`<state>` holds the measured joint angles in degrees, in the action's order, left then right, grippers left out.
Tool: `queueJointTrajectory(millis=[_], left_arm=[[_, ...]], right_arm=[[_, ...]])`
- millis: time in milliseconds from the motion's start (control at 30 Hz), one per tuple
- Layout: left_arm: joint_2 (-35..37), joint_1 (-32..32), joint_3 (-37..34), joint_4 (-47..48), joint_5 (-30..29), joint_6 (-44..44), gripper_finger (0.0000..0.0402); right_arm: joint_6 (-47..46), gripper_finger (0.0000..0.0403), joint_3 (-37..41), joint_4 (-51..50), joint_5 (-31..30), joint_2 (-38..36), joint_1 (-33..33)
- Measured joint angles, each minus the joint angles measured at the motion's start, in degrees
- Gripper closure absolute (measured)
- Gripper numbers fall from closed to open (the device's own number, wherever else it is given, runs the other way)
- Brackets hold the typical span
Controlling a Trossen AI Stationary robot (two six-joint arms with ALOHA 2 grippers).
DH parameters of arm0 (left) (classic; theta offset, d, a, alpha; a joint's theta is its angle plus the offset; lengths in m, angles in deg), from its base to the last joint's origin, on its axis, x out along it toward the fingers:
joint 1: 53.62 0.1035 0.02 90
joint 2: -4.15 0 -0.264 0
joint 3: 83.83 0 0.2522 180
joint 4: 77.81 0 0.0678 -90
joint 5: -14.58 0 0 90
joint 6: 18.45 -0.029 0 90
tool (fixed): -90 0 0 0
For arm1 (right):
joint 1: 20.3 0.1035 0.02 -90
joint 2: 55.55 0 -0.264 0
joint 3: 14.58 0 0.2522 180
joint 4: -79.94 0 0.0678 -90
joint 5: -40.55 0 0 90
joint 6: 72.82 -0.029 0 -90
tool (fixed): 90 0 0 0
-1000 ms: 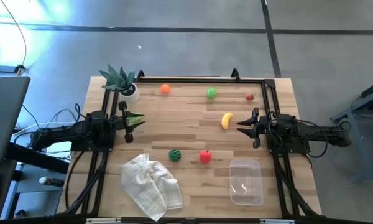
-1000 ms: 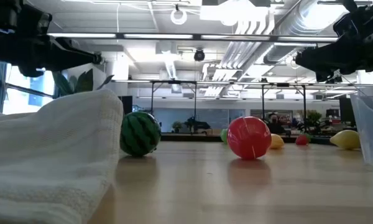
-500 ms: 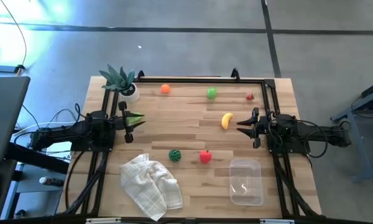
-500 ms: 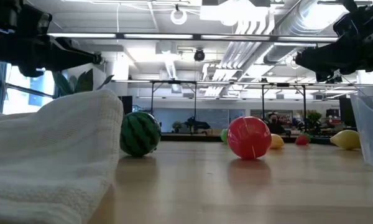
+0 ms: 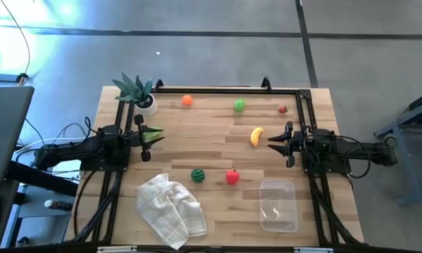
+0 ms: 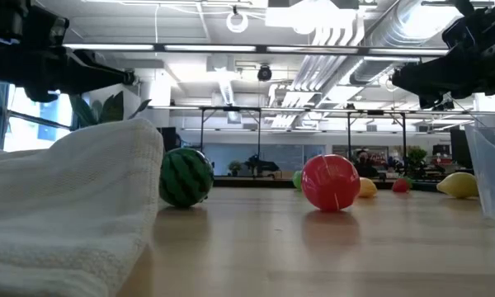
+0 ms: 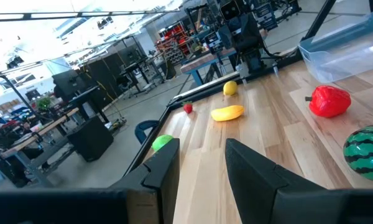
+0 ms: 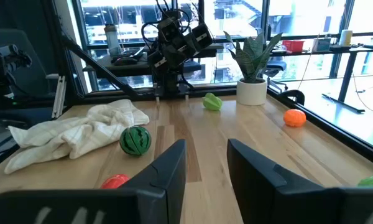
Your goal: Pick and placing Produce into tupperware
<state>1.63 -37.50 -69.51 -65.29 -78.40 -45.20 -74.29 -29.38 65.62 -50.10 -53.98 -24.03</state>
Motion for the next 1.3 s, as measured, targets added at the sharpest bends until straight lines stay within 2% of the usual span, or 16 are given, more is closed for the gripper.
queueJointTrajectory(millis=[733, 933, 1000, 1167, 1300], left_arm=[[0.0, 0.0, 0.0, 0.0, 0.0, 0.0, 0.0284], [0.0, 0.0, 0.0, -0.2, 0.0, 0.4, 0.0284], [0.0, 0.0, 0.0, -2.0, 0.1, 4.5, 0.0284], [0.0, 0.0, 0.0, -11.1, -0.4, 22.8, 0.0284], [0.0, 0.0, 0.0, -21.1, -0.5, 30.2, 0.0284]], right_arm=[[0.0, 0.0295, 0.0, 0.0, 0.0, 0.0, 0.0], [6.6, 0.0295, 0.0, 0.5, -2.8, 0.0, -0.4], [6.2, 0.0295, 0.0, 0.5, -2.8, 0.0, -0.4], [3.0, 0.0295, 0.0, 0.5, -2.8, 0.0, -0.4], [2.9, 0.0295, 0.0, 0.6, -2.8, 0.0, -0.4]])
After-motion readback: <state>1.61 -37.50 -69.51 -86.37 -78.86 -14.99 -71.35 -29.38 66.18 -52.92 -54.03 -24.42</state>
